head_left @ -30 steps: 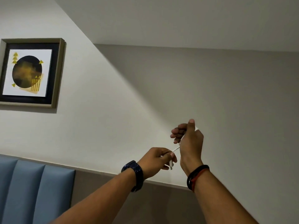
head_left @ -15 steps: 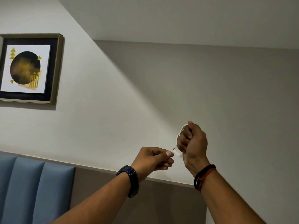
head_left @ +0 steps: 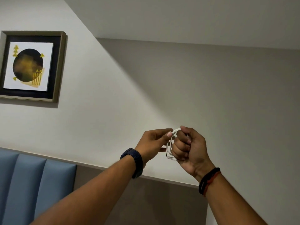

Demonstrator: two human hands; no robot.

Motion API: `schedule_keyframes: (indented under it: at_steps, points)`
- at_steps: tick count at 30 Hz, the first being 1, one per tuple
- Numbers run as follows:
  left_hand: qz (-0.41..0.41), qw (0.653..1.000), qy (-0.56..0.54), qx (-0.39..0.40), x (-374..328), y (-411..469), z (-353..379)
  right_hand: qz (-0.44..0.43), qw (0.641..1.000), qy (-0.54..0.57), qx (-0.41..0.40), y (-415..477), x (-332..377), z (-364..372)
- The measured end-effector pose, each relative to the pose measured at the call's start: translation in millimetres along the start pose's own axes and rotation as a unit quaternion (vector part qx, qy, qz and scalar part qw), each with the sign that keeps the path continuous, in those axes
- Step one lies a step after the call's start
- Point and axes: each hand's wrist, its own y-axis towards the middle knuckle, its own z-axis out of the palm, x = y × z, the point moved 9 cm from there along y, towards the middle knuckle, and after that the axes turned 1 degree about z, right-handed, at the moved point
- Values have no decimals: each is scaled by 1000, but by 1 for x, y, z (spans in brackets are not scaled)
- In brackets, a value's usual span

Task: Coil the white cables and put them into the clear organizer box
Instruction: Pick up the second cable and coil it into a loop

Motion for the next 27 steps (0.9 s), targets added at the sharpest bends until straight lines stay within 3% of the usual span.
schedule_keyframes:
  at_steps: [8, 20, 27]
  points:
    - [8, 993, 48, 106, 0, -4, 19, 12, 1000, 14, 25, -4, 1, -6]
    - [15, 991, 126, 45, 14, 6, 8, 52, 997, -51, -35, -8, -12, -28]
    - [30, 984, 175, -16, 22, 15, -4, 33, 974, -203, -98, -14, -9, -39]
